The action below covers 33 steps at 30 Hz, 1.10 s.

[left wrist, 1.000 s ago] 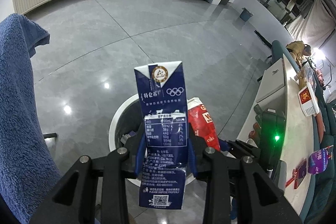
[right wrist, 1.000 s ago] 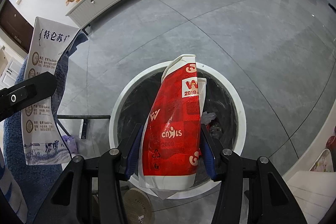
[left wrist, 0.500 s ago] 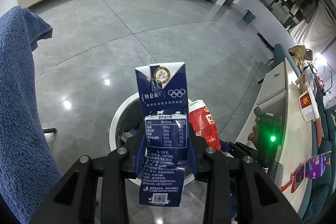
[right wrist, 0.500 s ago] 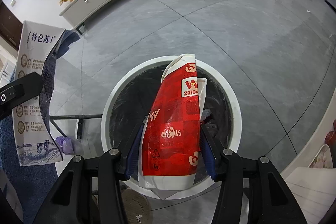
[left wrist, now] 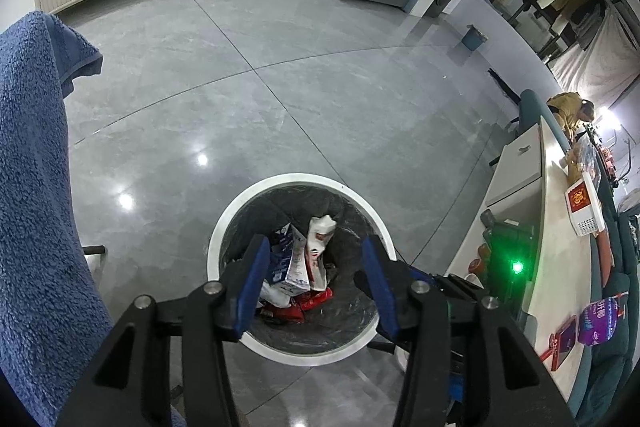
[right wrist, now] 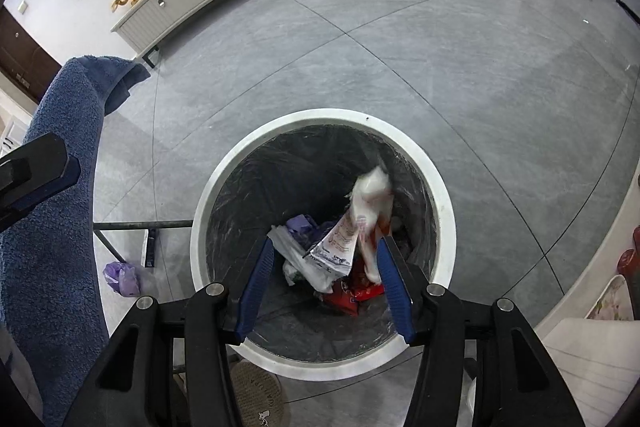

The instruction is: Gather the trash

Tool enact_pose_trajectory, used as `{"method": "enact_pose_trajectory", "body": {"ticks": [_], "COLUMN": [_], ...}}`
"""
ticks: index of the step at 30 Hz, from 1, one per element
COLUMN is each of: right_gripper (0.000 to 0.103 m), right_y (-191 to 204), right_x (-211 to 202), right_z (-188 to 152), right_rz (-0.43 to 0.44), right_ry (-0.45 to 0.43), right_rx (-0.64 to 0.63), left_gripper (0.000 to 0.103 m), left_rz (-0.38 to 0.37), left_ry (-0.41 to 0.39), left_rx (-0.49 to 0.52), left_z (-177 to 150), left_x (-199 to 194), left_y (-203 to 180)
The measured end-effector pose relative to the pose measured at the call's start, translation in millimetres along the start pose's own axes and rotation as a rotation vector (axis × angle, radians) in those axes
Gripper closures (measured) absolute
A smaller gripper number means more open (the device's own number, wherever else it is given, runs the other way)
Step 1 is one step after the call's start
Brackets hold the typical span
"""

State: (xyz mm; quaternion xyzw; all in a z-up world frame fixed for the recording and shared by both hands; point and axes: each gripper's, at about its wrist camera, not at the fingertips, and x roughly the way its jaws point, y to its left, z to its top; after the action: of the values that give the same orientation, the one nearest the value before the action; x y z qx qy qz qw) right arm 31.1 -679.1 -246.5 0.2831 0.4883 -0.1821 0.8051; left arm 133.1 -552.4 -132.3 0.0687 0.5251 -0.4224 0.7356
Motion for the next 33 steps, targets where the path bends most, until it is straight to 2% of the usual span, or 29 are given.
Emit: {"method": "enact_pose_trajectory", "body": {"ticks": [7, 11, 19, 21, 26, 28, 32, 33], "right_gripper": [0.047, 0.047, 0.043, 0.043, 0.039, 0.034, 0.030, 0.025], "right_y": [0.2, 0.7, 11.5, 15.8, 36.2, 46.5, 72.8, 79.7], "right_x": [-8.2, -17.3, -53.6, -61.7, -92.7, -106.0, -131.1, -136.9], "right_z": [-6.6, -7.0, -14.1, -17.3, -23.9, -26.1, -34.2, -36.3], "right_rz": [-0.004, -0.007, -0.008, 0.002, 0.008, 0.014, 0.030, 0.036], "right_ry": [-0.006, -0.015, -0.069, -0.078, -0.127, -0.151, -0.199, -0.209], "right_rx": [0.010, 0.001, -0.021, -0.023, -0.070, -0.092, -0.147, -0.160], "left_gripper": [0.056, 0.056, 0.055, 0.049, 0.048, 0.048, 0.048, 0.048], "left_rz": [0.024, 0.060, 0.076, 0.087, 0.140, 0.179, 0.244, 0.266], "left_ry": [-0.028, -0.085, -0.112, -0.131, -0.220, -0.271, -0.355, -0.375], "left_rx": [0.017, 0.055, 0.021, 0.027, 0.036, 0.046, 0.069, 0.070], "left_z": [-1.0, -5.2, -4.8, -5.8, -13.5, -21.9, -41.5, -48.5], "left_x": [-5.1, -17.2, -45.3, -61.2, -111.9, -136.3, -179.8, -194.6], "left_y": [-4.1, -11.3, -0.5, 0.4, 5.2, 7.8, 13.8, 15.8]}}
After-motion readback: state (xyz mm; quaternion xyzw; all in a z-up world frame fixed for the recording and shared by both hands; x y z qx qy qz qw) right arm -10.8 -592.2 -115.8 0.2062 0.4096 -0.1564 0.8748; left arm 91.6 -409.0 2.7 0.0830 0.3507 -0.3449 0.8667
